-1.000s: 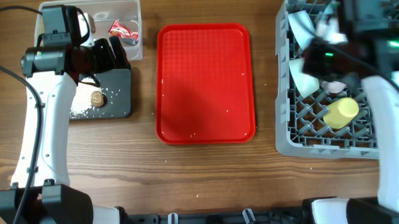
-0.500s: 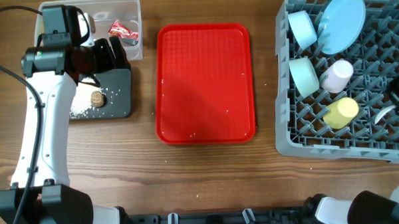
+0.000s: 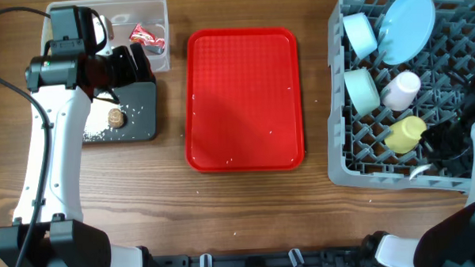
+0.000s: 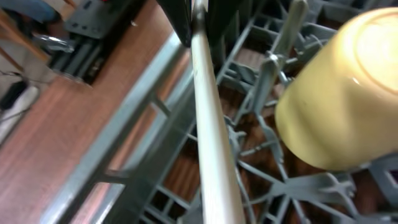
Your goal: Sort waste into correct bins and load items into the dishwasher rack
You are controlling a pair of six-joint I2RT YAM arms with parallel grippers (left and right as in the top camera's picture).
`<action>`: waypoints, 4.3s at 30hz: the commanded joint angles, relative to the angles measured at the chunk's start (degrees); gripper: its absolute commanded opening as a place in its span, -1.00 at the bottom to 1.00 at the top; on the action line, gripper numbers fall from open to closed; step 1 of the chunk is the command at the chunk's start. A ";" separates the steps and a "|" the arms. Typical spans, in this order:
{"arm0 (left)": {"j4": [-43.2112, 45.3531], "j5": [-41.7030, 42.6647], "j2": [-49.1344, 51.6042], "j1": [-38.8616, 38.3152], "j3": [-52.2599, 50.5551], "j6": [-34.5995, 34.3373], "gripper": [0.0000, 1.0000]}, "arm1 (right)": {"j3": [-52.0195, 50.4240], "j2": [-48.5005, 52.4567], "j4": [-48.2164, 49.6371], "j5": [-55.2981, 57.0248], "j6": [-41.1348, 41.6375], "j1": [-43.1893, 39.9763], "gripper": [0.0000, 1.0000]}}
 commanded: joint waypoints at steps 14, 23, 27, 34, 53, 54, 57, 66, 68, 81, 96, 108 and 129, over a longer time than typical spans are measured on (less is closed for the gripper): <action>0.02 -0.52 0.59 0.46 -0.04 1.09 1.00 | -0.07 -0.42 1.29 -5.79 -3.39 -0.17 0.28; 0.02 -0.52 0.59 0.46 -0.04 1.09 1.00 | 15.28 -20.11 3.74 -25.68 -30.86 -0.15 0.54; 0.02 -0.52 0.59 0.46 -0.04 1.09 1.00 | 19.37 -37.07 6.86 -41.64 -43.65 -0.15 0.84; 0.02 -0.52 0.59 0.46 -0.04 1.09 1.00 | 19.34 -44.94 -1.77 -35.91 -31.28 -0.17 0.99; 0.02 -0.52 0.59 0.46 -0.04 1.09 1.00 | -12.24 -51.84 38.69 -42.97 -45.16 15.56 0.99; 0.02 -0.55 0.59 0.46 -0.04 1.09 1.00 | -16.76 -53.92 43.98 -34.88 -40.70 21.27 0.99; 0.02 -0.55 0.59 0.46 -0.04 1.09 1.00 | -29.42 -58.16 56.68 -21.53 -35.60 30.93 1.00; 0.20 -0.55 0.59 0.46 -0.04 1.09 1.00 | -63.06 -78.95 78.82 -16.55 -26.67 31.52 0.99; 0.20 -0.55 0.59 0.46 -0.04 1.09 1.00 | -65.88 -82.29 78.99 -16.52 -26.88 31.52 1.00; 0.20 -0.55 0.59 0.46 -0.04 1.09 1.00 | -67.69 -85.26 74.86 -15.50 -29.81 31.52 0.99; 0.42 -0.50 0.59 0.46 -0.04 1.07 1.00 | -67.69 -85.26 74.86 -15.50 -29.79 31.52 1.00; 31.74 -0.11 -40.57 0.09 -34.99 4.22 1.00 | -67.69 -85.20 74.86 -15.50 -29.79 31.52 1.00; 47.67 -0.11 -92.30 0.04 -85.57 2.14 1.00 | -67.69 -83.91 74.84 -15.50 -29.77 31.52 1.00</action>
